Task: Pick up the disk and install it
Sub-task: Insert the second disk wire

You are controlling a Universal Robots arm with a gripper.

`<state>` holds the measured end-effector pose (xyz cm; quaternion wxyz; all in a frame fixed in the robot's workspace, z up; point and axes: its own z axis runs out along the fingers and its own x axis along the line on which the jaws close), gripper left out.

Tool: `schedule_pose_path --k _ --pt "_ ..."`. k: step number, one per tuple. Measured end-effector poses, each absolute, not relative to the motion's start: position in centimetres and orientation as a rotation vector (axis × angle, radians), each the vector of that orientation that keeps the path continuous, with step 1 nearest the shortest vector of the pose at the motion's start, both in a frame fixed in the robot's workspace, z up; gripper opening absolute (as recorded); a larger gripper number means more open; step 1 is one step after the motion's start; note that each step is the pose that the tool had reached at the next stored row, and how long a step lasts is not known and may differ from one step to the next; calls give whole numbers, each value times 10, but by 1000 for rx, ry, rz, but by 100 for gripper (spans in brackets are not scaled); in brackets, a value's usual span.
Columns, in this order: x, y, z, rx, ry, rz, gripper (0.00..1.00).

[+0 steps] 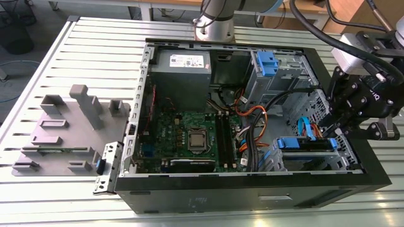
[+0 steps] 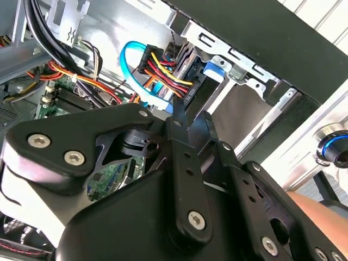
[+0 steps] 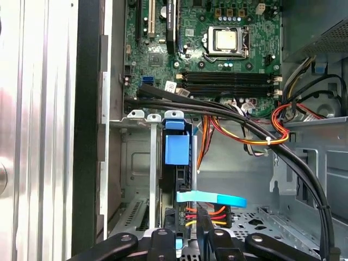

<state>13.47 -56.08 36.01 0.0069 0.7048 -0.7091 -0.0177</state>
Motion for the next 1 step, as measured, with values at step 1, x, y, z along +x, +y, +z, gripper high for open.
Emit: schedule_pose_path --k 1 --pt "135 -561 360 2205 -2218 -55 30"
